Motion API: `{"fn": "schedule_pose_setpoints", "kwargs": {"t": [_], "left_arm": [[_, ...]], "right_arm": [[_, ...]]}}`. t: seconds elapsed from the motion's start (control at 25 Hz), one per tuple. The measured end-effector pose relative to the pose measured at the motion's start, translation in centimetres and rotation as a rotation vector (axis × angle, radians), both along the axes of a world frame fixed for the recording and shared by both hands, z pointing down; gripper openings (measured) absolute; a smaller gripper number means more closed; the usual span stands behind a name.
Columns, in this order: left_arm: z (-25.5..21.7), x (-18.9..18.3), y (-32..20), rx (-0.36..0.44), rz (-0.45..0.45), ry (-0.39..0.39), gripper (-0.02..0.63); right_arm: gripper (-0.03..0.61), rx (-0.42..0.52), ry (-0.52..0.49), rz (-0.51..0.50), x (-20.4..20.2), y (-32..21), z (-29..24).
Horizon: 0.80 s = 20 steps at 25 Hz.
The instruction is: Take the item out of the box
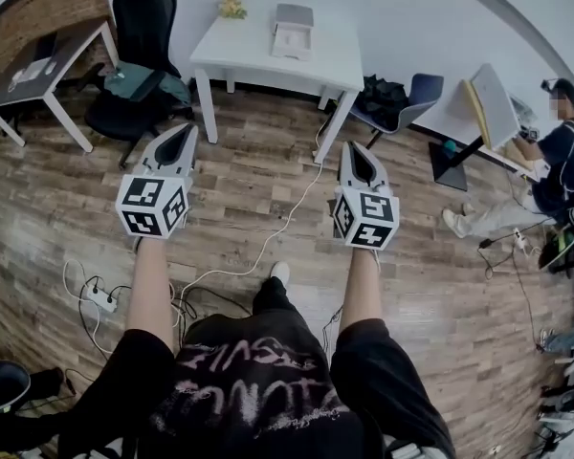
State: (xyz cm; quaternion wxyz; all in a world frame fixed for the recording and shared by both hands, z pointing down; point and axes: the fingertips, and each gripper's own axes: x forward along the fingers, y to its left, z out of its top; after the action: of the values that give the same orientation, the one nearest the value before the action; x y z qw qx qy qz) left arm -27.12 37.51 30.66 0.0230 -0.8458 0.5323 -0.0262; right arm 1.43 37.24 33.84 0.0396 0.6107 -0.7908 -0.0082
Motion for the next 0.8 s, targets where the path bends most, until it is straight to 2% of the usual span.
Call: {"fn": "schedule_pose_setpoints", "kwargs": {"t": [0.48, 0.8], "left_arm": [[2.1, 1.9, -11.2, -0.058, -0.018, 0.025, 0.002], [1.9, 6.4, -18.3, -0.080, -0.001, 0.042, 0.002]], "right_arm": [[0.011, -0.036, -0.011, -0.012, 2.4, -11.4, 2.1], [0.011, -0.052, 0.014, -0.015, 6.1, -17.9, 2.8]]}}
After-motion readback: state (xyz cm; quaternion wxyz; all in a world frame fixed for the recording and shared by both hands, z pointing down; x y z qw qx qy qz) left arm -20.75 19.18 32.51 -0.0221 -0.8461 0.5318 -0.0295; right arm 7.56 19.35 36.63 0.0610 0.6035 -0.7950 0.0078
